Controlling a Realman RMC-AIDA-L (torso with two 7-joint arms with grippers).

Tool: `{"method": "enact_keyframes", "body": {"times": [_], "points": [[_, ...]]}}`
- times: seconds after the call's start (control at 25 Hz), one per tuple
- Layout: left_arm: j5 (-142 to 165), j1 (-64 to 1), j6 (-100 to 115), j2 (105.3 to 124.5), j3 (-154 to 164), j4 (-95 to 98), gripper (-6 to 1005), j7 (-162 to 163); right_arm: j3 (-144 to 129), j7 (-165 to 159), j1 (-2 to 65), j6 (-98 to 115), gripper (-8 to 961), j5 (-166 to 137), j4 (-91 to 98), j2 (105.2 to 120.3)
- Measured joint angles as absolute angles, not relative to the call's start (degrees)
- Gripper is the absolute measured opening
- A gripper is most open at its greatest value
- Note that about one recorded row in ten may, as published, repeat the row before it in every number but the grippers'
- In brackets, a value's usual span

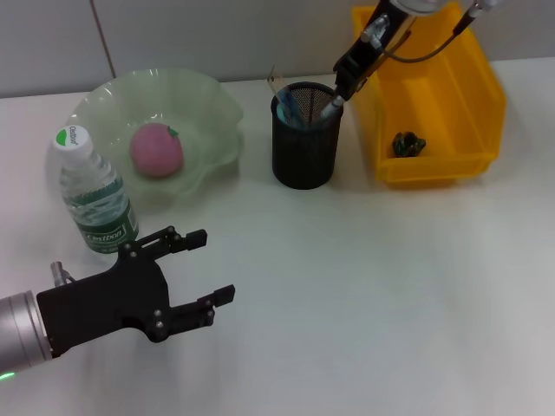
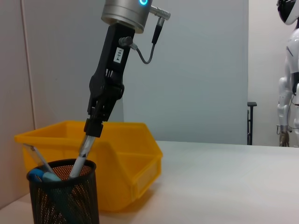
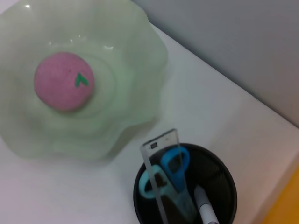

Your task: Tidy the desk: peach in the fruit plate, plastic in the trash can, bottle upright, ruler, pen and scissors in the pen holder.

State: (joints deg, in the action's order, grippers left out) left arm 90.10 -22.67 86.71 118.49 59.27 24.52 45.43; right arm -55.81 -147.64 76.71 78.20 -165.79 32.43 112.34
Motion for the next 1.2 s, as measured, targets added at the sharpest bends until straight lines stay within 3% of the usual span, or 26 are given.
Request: {"method": "enact_keyframes", "body": {"times": [0.44,0.64,0.72,0.84,0.96,1.08,1.2], "points": [[90.39,-22.67,86.44,118.29,58.88,24.52,783,45.36,-55.81,-149.08,77.51,75.06,136,-165.91,32.43,113.25],[90.40,-22.67,86.35,118.30,58.88,24.52,783,45.51,-55.89,-149.08,77.60,74.39,351,-165.94,32.48,113.65],[90.40,-22.68,86.33,118.30,58.88,24.52,783,45.52,-55.89,-149.07,77.35,74.34,552,-165.94,32.90,113.91],[90.41,-22.72,85.97,118.30,58.88,24.52,783,45.65,-55.90,-148.86,76.41,74.32,645,-165.90,34.60,114.67],[90.41,-22.72,85.76,118.30,58.88,24.52,783,45.70,-55.90,-148.07,72.66,74.48,737,-165.22,41.83,116.98],[90.38,-22.59,85.39,118.30,58.79,24.40,783,46.24,-56.63,-146.13,66.18,74.87,737,-161.03,51.30,119.27],[90.32,-22.52,85.55,118.28,58.79,24.27,783,46.42,-59.24,-142.91,59.73,74.33,738,-149.24,56.70,119.26]]}}
